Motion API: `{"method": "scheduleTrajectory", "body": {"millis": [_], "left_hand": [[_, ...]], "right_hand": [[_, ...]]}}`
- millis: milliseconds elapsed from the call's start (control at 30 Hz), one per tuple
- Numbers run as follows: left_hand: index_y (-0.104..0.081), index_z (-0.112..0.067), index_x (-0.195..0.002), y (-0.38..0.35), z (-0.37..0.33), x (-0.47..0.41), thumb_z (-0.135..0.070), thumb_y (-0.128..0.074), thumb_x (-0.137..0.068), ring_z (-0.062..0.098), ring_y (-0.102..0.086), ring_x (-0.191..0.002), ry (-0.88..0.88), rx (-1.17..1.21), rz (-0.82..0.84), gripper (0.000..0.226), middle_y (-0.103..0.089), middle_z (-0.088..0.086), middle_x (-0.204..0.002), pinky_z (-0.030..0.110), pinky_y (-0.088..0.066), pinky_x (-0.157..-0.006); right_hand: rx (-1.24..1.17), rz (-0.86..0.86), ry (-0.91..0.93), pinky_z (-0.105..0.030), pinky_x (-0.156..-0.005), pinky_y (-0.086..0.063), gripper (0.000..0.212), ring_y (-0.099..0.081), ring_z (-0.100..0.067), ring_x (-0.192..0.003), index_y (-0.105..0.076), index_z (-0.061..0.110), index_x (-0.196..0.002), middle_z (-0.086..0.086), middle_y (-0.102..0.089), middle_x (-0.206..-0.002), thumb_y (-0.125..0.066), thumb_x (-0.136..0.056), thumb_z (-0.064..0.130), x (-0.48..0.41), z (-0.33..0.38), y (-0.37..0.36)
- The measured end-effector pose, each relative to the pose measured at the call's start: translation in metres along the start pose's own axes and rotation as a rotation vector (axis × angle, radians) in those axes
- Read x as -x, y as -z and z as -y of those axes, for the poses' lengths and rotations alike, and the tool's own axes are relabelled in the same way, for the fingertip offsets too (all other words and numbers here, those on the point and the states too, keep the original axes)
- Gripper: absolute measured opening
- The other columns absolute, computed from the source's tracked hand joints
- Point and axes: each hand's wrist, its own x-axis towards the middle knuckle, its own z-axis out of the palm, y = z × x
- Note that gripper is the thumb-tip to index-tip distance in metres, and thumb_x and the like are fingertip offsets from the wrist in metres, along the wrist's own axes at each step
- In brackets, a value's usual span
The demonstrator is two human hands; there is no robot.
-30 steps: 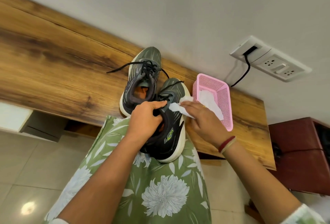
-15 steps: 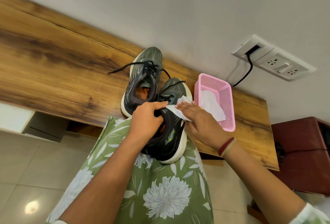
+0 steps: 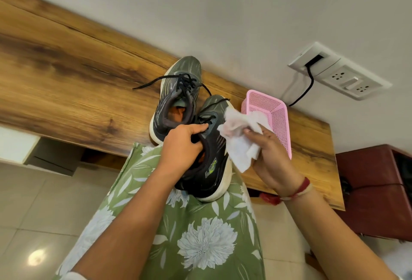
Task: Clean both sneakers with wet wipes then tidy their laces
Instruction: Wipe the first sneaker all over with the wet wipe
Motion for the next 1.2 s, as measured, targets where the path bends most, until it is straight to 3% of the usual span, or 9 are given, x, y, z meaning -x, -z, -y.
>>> {"method": "scheduleTrajectory", "body": {"millis": [67,167,300,400,567,733,867,967,1200], "left_hand": [[-0.064,-0.027,-0.122,0.000,-0.001,0.000,-0.006,-0.064,-0.083,0.014,-0.059,-0.111,0.008,-0.004,-0.001,0.044,-0.065,-0.006,-0.122,0.025,-0.046,-0.091],[-0.064,-0.028,-0.122,0.002,-0.002,0.001,-0.005,-0.062,-0.082,0.014,-0.060,-0.110,0.009,-0.007,0.005,0.046,-0.065,-0.007,-0.122,0.024,-0.046,-0.090],[-0.064,-0.028,-0.122,0.001,-0.002,0.001,-0.007,-0.063,-0.083,0.013,-0.059,-0.111,0.008,-0.002,0.002,0.044,-0.065,-0.007,-0.122,0.026,-0.046,-0.092],[-0.064,-0.028,-0.122,0.001,-0.002,0.001,-0.006,-0.064,-0.083,0.013,-0.061,-0.107,0.017,0.007,0.009,0.045,-0.065,-0.007,-0.121,0.027,-0.048,-0.091],[-0.064,-0.029,-0.122,0.001,-0.002,0.000,-0.008,-0.064,-0.083,0.013,-0.063,-0.100,0.022,0.010,0.013,0.044,-0.065,-0.008,-0.121,0.029,-0.051,-0.086],[-0.064,-0.029,-0.121,0.000,-0.001,0.000,-0.010,-0.066,-0.083,0.012,-0.061,-0.107,0.027,0.020,0.007,0.043,-0.066,-0.008,-0.120,0.026,-0.048,-0.089],[-0.064,-0.029,-0.122,0.000,-0.001,-0.001,-0.008,-0.065,-0.083,0.011,-0.058,-0.112,0.021,0.010,0.007,0.045,-0.066,-0.009,-0.120,0.021,-0.045,-0.090],[-0.064,-0.029,-0.123,0.000,0.000,-0.001,-0.007,-0.064,-0.082,0.011,-0.058,-0.113,0.018,0.007,0.011,0.046,-0.065,-0.009,-0.121,0.020,-0.043,-0.090],[-0.063,-0.030,-0.124,0.000,-0.001,-0.001,-0.007,-0.063,-0.082,0.011,-0.056,-0.116,0.019,-0.002,0.016,0.047,-0.064,-0.009,-0.123,0.019,-0.041,-0.093]], "right_hand": [[-0.285,-0.023,-0.132,-0.049,-0.091,-0.046,0.019,-0.059,-0.029,-0.098,-0.064,0.009,-0.095,-0.012,-0.064,-0.100,-0.051,-0.081,0.006,0.000,0.002,0.005],[-0.494,-0.011,-0.234,-0.055,-0.090,-0.045,0.036,-0.063,-0.032,-0.100,-0.056,0.013,-0.119,-0.013,-0.064,-0.109,-0.048,-0.085,0.009,-0.003,0.002,0.009],[-0.501,0.008,-0.261,-0.053,-0.081,-0.052,0.041,-0.067,-0.030,-0.096,-0.062,0.016,-0.119,-0.012,-0.065,-0.114,-0.044,-0.091,0.040,-0.018,0.010,0.015],[-0.450,-0.026,-0.305,-0.040,-0.064,-0.058,0.043,-0.069,-0.028,-0.084,-0.056,0.006,-0.120,-0.015,-0.067,-0.103,-0.041,-0.096,0.038,-0.041,0.027,0.022],[-0.117,0.100,-0.221,-0.023,-0.059,-0.055,0.040,-0.067,-0.016,-0.062,-0.075,0.008,-0.088,-0.010,-0.070,-0.075,-0.039,-0.098,0.022,-0.072,0.060,0.018],[0.477,0.002,0.000,-0.026,-0.072,-0.052,0.018,-0.062,-0.017,-0.084,-0.064,0.013,-0.104,-0.010,-0.066,-0.099,-0.052,-0.093,0.006,-0.102,0.030,0.021],[1.030,-0.098,0.360,-0.008,-0.081,-0.039,0.024,-0.056,-0.010,-0.096,-0.068,0.015,-0.102,-0.003,-0.066,-0.109,-0.051,-0.091,0.002,-0.097,0.010,0.021],[1.247,-0.059,0.463,-0.020,-0.084,-0.039,0.022,-0.053,-0.014,-0.099,-0.067,0.012,-0.109,-0.004,-0.061,-0.110,-0.050,-0.094,0.010,-0.085,0.003,0.022],[1.325,-0.013,0.366,-0.035,-0.096,-0.042,0.037,-0.045,-0.017,-0.121,-0.063,0.022,-0.119,0.000,-0.051,-0.132,-0.057,-0.089,0.043,-0.077,-0.007,0.019]]}}
